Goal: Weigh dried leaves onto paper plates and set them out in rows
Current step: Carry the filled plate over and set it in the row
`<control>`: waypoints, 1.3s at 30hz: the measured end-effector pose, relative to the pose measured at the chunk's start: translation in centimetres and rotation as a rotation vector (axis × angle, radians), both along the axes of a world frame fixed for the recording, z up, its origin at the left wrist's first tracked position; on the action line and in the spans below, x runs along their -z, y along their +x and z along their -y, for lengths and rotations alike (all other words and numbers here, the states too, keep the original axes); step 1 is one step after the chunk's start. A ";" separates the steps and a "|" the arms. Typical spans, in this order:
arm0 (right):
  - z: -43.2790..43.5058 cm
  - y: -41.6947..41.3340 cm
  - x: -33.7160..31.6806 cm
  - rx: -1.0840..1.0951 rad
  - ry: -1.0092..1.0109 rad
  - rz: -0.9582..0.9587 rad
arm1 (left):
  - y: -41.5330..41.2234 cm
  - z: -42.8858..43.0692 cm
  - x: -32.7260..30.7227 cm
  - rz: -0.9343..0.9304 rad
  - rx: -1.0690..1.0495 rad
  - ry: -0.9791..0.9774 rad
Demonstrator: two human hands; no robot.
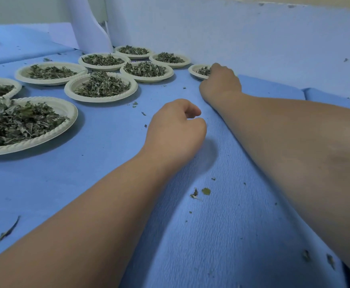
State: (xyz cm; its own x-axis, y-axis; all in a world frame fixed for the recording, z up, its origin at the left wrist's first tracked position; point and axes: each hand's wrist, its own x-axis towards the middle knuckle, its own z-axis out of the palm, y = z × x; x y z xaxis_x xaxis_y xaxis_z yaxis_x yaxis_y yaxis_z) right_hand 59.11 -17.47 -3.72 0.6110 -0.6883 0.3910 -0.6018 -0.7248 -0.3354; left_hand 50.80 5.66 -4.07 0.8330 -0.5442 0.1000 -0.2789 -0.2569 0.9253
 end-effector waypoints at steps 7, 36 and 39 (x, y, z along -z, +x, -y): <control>-0.4 0.2 0.1 -0.002 -0.060 -0.042 | -0.5 -0.2 -0.2 0.003 0.001 -0.002; 2.2 1.4 0.6 0.048 0.151 -0.265 | -0.8 -0.7 -0.3 0.089 0.044 0.031; 2.3 1.6 0.6 0.035 0.159 -0.270 | -0.6 -0.5 -0.1 0.108 0.047 0.035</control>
